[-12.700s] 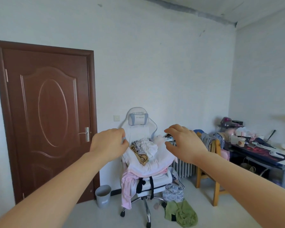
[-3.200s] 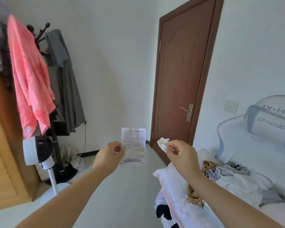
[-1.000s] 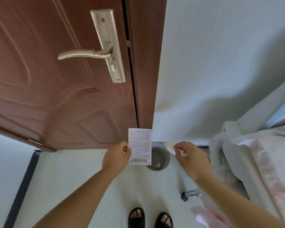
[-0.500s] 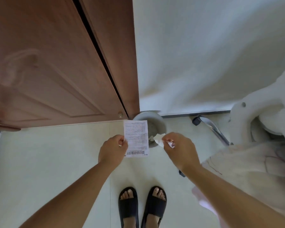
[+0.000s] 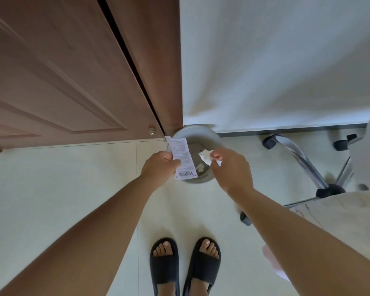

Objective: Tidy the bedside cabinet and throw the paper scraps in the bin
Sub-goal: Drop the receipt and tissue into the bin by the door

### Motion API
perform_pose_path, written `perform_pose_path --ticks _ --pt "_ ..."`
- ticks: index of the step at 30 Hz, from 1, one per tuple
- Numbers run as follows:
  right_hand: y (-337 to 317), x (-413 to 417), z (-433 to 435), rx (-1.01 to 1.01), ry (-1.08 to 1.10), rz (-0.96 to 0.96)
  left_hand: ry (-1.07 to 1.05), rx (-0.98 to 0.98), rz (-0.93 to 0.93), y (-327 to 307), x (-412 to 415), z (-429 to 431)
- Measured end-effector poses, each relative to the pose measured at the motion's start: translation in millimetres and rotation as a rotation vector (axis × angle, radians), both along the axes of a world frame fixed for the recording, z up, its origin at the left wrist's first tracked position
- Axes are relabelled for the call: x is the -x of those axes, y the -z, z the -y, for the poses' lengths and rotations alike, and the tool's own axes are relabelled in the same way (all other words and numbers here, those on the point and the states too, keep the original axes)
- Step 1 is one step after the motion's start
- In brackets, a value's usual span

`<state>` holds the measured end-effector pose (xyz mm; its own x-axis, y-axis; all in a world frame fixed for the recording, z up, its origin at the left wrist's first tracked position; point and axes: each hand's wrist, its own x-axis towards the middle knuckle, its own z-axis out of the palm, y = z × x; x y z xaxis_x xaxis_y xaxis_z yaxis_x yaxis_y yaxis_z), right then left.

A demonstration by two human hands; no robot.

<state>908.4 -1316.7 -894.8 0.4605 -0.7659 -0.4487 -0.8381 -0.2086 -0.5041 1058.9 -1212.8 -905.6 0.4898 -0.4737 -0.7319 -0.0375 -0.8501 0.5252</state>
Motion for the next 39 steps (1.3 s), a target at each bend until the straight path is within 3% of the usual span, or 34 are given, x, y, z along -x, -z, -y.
perform_pose_path --ticks 2,8,12,17,26,34,39 --pt "-2 -2 4 -0.026 -0.016 -0.032 0.013 0.015 -0.116 -8 1 2" --pt "-20 13 4 -0.032 -0.117 -0.058 -0.045 0.054 -0.104 -31 -7 -5" --pt "-45 24 6 -0.017 -0.12 -0.069 -0.003 0.017 0.069 -58 -10 -10" --pt "-102 41 14 0.065 -0.17 -0.039 0.118 0.108 0.31 -118 -7 -17" --pt "-307 61 44 0.309 -0.204 0.086 0.259 0.378 0.515 -312 -6 -9" --pt "-495 95 27 0.619 -0.109 0.163 0.591 0.527 0.857 -495 12 13" --pt "-573 130 -1 0.806 -0.023 0.125 0.69 0.774 1.057 -596 35 39"
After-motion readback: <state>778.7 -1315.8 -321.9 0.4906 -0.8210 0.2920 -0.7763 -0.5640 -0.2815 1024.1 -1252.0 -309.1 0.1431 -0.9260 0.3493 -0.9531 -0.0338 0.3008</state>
